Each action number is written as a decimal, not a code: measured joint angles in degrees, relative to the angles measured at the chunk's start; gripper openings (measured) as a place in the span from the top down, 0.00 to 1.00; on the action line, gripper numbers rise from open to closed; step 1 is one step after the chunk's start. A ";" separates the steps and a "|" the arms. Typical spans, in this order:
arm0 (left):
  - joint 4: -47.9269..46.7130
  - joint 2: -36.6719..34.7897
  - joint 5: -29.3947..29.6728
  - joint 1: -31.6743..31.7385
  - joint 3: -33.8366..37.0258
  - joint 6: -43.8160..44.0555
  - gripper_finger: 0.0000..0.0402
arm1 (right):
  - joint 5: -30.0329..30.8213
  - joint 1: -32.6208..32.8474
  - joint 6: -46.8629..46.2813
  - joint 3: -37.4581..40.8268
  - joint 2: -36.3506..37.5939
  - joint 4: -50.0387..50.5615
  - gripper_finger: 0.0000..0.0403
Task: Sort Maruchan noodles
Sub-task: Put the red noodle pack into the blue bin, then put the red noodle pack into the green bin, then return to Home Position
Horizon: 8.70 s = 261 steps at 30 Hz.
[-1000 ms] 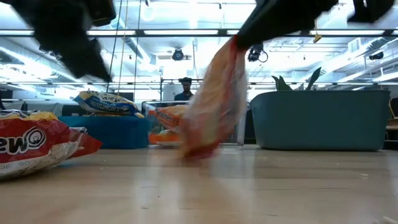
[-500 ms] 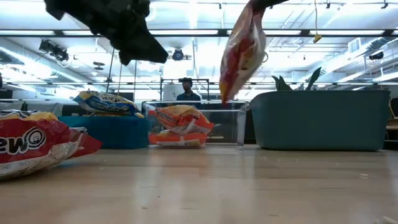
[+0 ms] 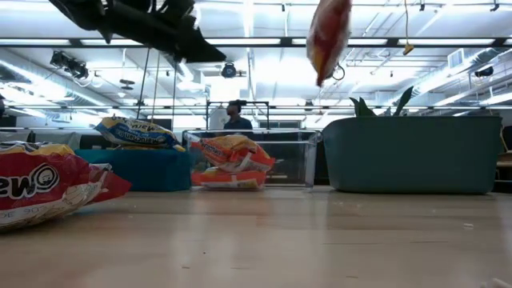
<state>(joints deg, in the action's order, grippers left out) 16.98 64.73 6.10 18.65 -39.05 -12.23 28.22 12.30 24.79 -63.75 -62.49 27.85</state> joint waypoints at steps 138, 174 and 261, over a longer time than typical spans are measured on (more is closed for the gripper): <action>-5.64 28.65 11.70 -51.66 0.07 49.50 0.80 | -6.14 19.25 -23.93 -0.87 -43.60 -4.48 0.67; -5.74 28.63 10.11 -52.04 0.04 50.66 0.80 | 11.94 19.12 -23.28 -0.87 -32.14 7.18 0.99; 12.16 -3.79 20.88 -50.05 19.35 38.16 0.92 | -11.23 -2.32 -45.97 32.12 20.13 -9.57 0.66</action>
<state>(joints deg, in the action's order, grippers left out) 29.15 60.94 26.98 -31.40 -19.70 25.93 16.99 9.98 -21.18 -31.62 -42.36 18.28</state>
